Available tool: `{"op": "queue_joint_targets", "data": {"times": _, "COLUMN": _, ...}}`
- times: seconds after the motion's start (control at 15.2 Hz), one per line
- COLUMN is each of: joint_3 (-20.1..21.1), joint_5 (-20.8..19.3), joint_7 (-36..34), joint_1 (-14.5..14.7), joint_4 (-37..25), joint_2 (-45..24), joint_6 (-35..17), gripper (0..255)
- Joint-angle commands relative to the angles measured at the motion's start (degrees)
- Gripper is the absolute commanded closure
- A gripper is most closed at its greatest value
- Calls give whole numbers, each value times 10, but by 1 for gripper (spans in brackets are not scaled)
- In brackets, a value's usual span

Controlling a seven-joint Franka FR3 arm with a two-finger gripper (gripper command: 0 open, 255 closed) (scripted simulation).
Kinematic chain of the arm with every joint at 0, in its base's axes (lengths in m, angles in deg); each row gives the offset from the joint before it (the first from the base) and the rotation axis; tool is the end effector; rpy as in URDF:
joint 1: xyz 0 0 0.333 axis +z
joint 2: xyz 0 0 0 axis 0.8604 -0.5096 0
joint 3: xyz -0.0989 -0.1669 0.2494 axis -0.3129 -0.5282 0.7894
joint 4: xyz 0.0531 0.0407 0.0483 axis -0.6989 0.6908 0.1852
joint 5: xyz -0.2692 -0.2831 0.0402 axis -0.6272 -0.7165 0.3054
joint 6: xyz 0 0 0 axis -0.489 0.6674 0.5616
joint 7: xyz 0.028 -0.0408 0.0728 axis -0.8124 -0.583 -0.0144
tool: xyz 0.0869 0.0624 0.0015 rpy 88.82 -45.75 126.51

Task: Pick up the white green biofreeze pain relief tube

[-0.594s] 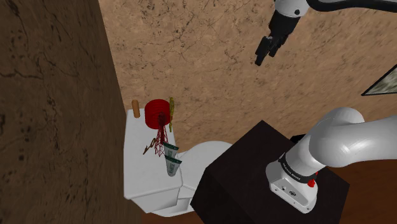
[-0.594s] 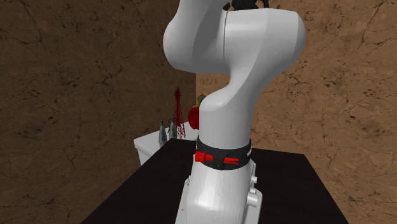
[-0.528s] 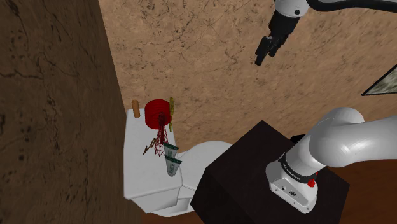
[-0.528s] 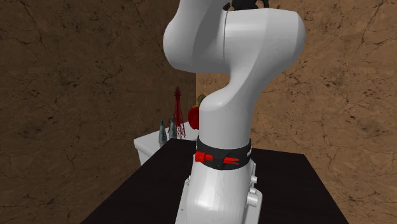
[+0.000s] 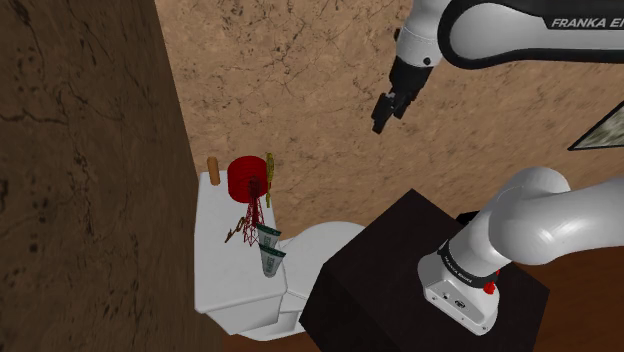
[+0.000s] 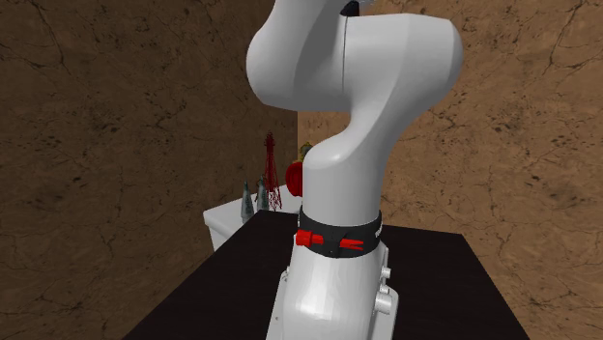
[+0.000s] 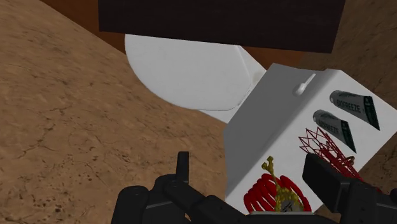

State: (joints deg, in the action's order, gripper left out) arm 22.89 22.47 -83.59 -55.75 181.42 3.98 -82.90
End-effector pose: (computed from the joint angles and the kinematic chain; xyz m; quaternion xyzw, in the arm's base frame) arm 0.3301 0.0512 0.5033 0.9982 0.0268 0.0160 0.0503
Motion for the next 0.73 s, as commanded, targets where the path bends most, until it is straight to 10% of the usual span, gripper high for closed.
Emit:
{"op": "queue_joint_targets", "data": {"times": 0.0, "joint_3": 12, "joint_5": 13, "joint_7": -11, "joint_1": 11, "joint_4": 19, "joint_2": -12, "joint_6": -29, "gripper": 0}}
{"op": "queue_joint_targets", "data": {"times": 0.66, "joint_3": 81, "joint_5": 76, "joint_7": -69, "joint_1": 67, "joint_4": 71, "joint_2": -130, "joint_6": -186, "gripper": 0}}
